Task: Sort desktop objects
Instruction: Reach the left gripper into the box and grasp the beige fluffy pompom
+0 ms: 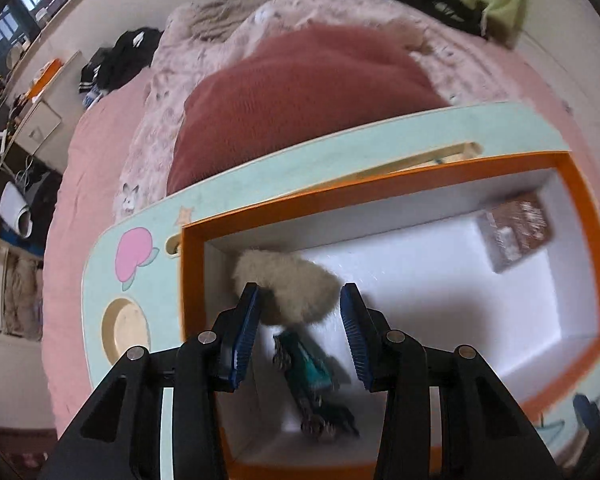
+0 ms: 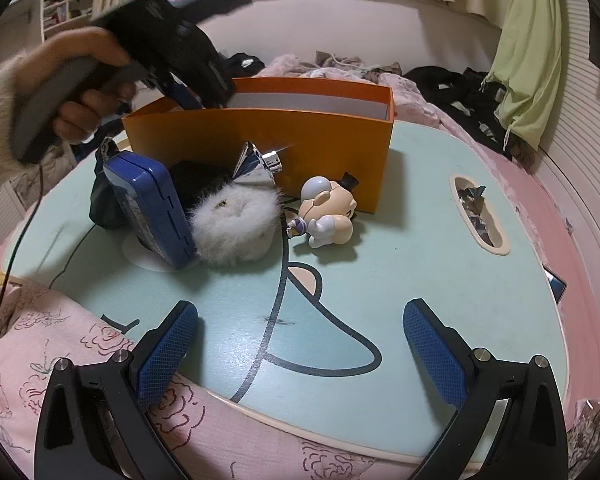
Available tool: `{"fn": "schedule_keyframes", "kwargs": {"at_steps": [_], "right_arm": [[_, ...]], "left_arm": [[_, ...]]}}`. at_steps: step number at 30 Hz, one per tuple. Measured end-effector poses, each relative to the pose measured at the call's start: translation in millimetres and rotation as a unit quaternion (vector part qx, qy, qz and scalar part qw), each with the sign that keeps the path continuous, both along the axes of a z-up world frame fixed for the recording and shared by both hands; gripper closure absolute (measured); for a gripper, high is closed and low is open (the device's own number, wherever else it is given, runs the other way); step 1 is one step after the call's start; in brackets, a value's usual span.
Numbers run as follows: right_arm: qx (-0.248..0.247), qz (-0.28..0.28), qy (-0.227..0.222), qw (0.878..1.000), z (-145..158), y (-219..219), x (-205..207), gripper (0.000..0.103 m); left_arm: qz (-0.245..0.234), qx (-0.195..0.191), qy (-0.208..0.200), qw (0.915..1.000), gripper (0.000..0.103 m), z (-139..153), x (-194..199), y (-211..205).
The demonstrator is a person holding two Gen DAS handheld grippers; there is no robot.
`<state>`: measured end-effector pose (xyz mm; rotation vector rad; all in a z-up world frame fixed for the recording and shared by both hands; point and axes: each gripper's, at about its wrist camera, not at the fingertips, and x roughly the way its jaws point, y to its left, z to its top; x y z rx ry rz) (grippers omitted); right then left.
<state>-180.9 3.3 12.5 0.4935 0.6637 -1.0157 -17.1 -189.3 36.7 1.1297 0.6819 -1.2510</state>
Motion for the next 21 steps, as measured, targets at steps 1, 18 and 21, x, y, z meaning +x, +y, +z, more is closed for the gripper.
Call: {"fn": "schedule_keyframes", "kwargs": {"at_steps": [1, 18, 21], "right_arm": [[0.0, 0.0, 0.0, 1.0, 0, 0, 0, 0.0], [0.0, 0.002, 0.001, 1.0, -1, -1, 0, 0.0], [0.0, 0.002, 0.0, 1.0, -1, -1, -1, 0.0]], "left_arm": [[0.0, 0.002, -0.009, 1.0, 0.06, -3, -2, -3], [-0.114, -0.102, 0.097, 0.9834, 0.077, 79, -18, 83], [-0.156, -0.102, 0.114, 0.9759, 0.077, 84, -31, 115]]}}
